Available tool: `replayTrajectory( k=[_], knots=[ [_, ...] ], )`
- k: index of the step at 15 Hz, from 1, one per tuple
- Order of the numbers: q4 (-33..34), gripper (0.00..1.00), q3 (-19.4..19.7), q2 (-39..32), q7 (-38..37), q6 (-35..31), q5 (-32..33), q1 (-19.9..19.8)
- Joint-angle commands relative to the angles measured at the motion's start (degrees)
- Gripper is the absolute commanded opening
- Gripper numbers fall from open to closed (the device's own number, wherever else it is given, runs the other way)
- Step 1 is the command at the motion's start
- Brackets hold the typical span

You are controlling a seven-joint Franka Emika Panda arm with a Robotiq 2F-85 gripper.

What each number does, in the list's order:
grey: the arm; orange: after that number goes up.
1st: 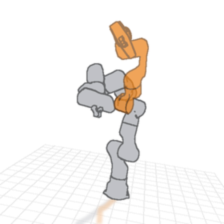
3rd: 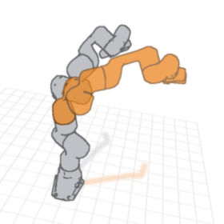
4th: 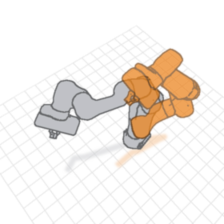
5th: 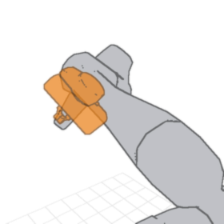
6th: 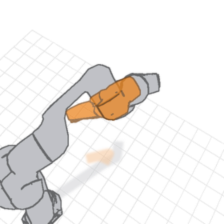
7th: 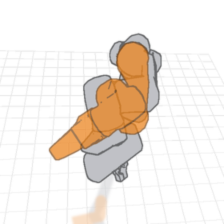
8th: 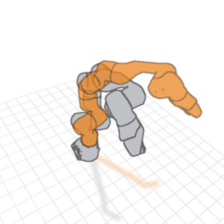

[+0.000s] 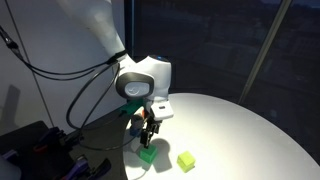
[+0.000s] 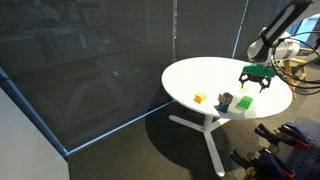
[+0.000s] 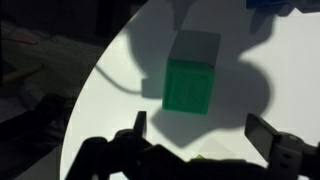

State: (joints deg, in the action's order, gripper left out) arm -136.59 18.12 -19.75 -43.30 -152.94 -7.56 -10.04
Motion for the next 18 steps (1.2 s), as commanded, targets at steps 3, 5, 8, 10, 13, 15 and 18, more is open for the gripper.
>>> replayTrajectory(
  k=[3,5,8,10,13,15,18],
  knots=[
    [-0.6,1.00,-1.0,-1.6,3.5,-2.7,-1.8,-0.4],
    [-0.6,1.00,-1.3,-2.5,4.0,-3.5,-2.1,-0.4],
    [-0.5,1.00,-1.7,-3.8,4.7,-4.3,-2.7,-0.5],
    [-0.4,1.00,-1.8,-4.5,5.1,-4.7,-3.4,-0.5],
    [-0.2,1.00,-2.2,-5.3,5.4,-4.6,-5.4,-0.9],
    [0.0,1.00,-2.4,-5.7,5.4,-4.6,-6.5,-1.0],
    [0.3,1.00,-2.5,-6.2,5.6,-4.6,-7.7,-1.2]
  ],
)
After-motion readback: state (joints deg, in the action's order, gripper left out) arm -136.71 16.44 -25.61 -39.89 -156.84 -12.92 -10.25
